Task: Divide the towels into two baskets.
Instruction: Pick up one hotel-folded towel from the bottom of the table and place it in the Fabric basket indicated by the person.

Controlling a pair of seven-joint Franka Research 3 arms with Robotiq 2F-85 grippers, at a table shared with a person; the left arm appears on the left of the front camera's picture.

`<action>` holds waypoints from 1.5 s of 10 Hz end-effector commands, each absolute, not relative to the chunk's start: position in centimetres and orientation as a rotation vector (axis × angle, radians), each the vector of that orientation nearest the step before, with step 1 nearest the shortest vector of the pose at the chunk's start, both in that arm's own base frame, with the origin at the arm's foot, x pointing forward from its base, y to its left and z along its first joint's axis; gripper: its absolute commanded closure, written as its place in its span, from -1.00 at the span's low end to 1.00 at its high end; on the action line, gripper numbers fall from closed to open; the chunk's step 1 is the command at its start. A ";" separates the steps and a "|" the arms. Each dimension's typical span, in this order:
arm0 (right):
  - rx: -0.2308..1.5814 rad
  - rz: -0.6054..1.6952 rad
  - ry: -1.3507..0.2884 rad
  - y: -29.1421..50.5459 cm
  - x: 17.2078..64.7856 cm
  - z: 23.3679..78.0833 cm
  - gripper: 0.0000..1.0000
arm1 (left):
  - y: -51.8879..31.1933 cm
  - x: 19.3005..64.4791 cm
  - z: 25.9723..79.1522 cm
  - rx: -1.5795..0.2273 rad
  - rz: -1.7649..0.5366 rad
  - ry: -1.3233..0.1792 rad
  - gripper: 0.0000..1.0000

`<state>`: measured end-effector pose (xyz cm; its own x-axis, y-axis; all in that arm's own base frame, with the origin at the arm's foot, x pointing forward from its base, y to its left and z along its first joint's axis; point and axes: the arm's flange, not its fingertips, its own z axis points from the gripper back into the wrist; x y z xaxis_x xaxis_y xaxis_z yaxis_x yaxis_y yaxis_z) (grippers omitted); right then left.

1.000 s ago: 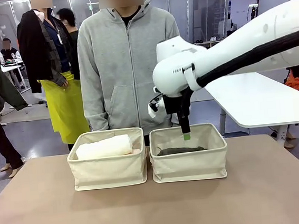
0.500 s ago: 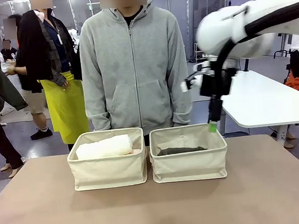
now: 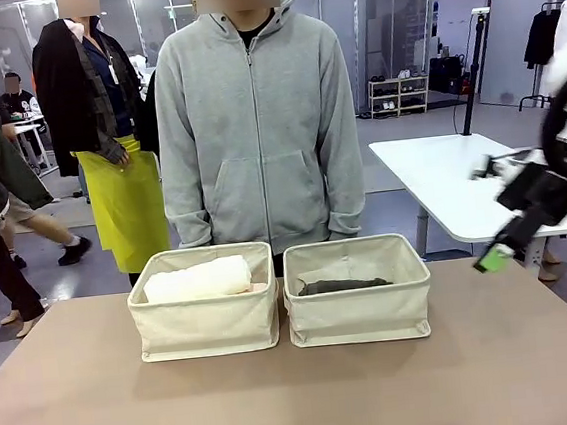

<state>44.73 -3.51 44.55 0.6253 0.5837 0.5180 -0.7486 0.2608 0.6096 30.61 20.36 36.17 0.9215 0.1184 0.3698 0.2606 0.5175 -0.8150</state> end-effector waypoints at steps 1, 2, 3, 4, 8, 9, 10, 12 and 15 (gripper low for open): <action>1.127 0.711 -0.282 -9.4 42.9 41.8 -1.00 | 20.5 30.4 36.5 -1.041 -0.094 -0.426 -1.00; 1.212 0.630 -0.343 -12.6 40.6 40.7 -1.00 | 20.5 30.4 36.5 -1.041 -0.094 -0.426 -1.00; 1.246 0.507 -0.396 -15.5 37.9 40.4 -1.00 | 20.5 30.4 36.5 -1.041 -0.094 -0.426 -1.00; 1.266 0.400 -0.411 -18.1 34.8 40.1 -1.00 | 20.5 30.4 36.5 -1.041 -0.094 -0.426 -1.00; 1.349 0.083 -0.482 -21.8 27.0 36.8 -1.00 | 20.5 30.4 36.5 -1.041 -0.094 -0.426 -1.00; 1.308 0.216 -0.423 -22.9 28.8 37.0 -1.00 | 20.5 30.4 36.5 -1.041 -0.094 -0.426 -1.00; 1.308 0.216 -0.423 -22.9 28.8 37.0 -1.00 | 20.5 30.4 36.5 -1.041 -0.094 -0.426 -1.00; 1.308 0.216 -0.423 -22.9 28.8 37.0 -1.00 | 20.5 30.4 36.5 -1.041 -0.094 -0.426 -1.00; 1.308 0.216 -0.423 -22.9 28.8 37.0 -1.00 | 20.5 30.4 36.5 -1.041 -0.094 -0.426 -1.00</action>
<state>28.86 -22.79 37.05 0.9084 -0.0861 0.4092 -0.3770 0.2548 0.8905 30.61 20.36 36.17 0.9215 0.1184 0.3698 0.2606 0.5176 -0.8150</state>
